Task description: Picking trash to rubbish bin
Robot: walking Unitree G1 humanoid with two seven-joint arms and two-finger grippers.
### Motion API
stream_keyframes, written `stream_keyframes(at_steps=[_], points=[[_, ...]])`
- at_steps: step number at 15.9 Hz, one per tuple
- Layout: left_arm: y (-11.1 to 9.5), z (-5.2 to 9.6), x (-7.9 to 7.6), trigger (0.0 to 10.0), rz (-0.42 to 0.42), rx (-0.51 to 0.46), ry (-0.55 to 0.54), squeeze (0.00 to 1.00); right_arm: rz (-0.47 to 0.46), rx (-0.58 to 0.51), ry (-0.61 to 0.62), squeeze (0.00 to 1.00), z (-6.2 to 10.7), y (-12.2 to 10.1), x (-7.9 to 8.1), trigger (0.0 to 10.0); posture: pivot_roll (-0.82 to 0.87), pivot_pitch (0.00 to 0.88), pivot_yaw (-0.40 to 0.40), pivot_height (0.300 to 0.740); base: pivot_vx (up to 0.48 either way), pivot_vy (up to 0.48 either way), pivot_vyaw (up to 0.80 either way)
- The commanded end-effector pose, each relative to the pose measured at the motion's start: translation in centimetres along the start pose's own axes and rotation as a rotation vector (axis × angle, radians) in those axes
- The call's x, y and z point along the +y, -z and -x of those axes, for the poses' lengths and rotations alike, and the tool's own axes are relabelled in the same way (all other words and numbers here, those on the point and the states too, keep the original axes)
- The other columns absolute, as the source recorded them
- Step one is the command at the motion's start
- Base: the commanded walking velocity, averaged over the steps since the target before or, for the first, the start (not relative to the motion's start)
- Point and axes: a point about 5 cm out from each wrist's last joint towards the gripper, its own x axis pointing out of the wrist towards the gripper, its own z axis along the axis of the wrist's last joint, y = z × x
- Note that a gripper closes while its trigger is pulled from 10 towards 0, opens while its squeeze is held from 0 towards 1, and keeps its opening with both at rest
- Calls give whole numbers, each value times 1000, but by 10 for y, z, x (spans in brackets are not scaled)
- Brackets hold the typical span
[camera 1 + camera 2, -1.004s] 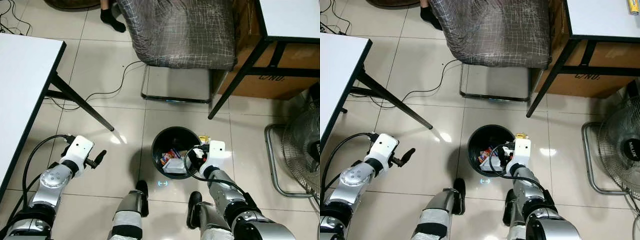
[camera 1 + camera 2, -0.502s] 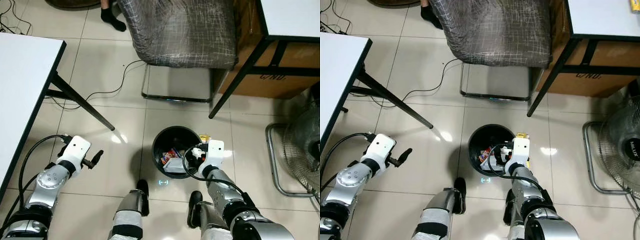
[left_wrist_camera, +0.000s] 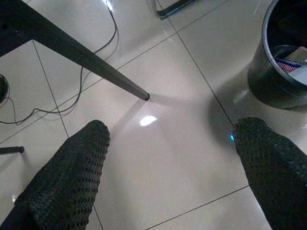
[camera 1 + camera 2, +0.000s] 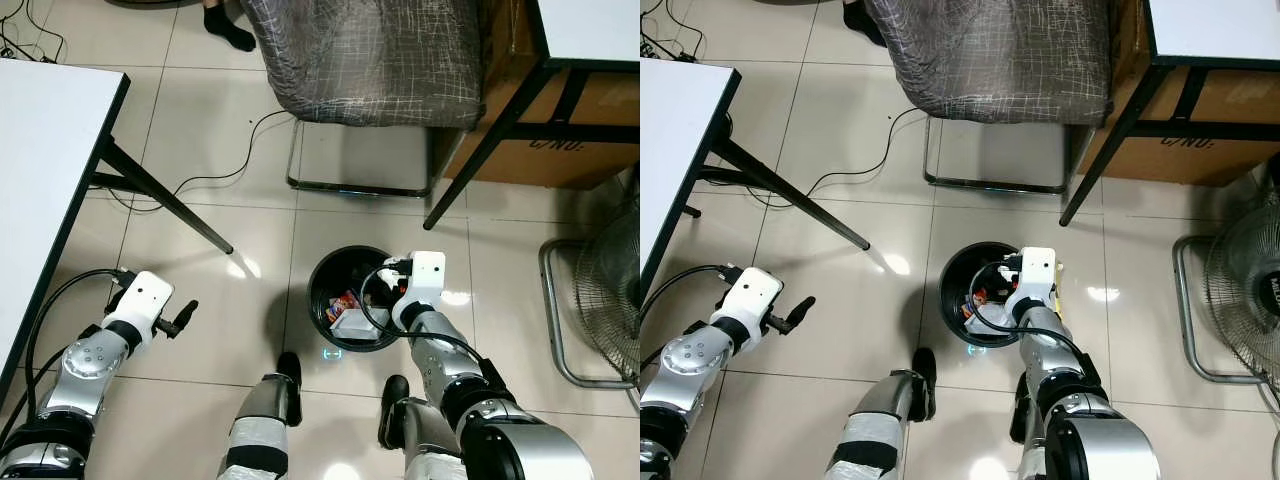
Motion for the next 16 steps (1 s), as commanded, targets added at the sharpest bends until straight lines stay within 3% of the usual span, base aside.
stream_keyframes(at_steps=[1, 7, 8, 9, 10, 11, 13, 16], points=[[16, 9, -2, 10000, -9, 56, 9, 451, 4, 71, 7, 1000, 8, 21, 0, 10000, 417, 472, 83, 740, 0, 0, 0], [17, 11, -1, 10000, -15, 60, 10, 447, -12, 177, -36, 1000, 19, 45, 6, 10000, 420, 481, 87, 740, 0, 0, 0], [17, 11, -1, 10000, -15, 59, 12, 447, 80, 213, -7, 1000, 20, 49, 3, 10000, 423, 483, 88, 740, 0, 0, 0], [17, 11, -1, 10000, -16, 59, 14, 447, 312, 280, 40, 1000, 22, 54, -3, 10000, 423, 483, 88, 740, 0, 0, 0], [17, 11, -1, 10000, -15, 60, 15, 451, 307, 305, 56, 1000, 24, 58, -7, 10000, 423, 483, 88, 740, 0, 0, 0], [17, 11, -1, 10000, -15, 61, 16, 439, 391, 313, 89, 1000, 25, 57, -12, 10000, 423, 483, 88, 740, 0, 0, 0], [17, 11, -1, 10000, -14, 61, 15, 431, 309, 296, 77, 1000, 25, 56, -12, 10000, 423, 484, 88, 740, 0, 0, 0], [16, 10, -1, 10000, -14, 61, 11, 404, 360, 258, 99, 1000, 22, 49, -14, 10000, 421, 483, 87, 740, 0, 0, 0]])
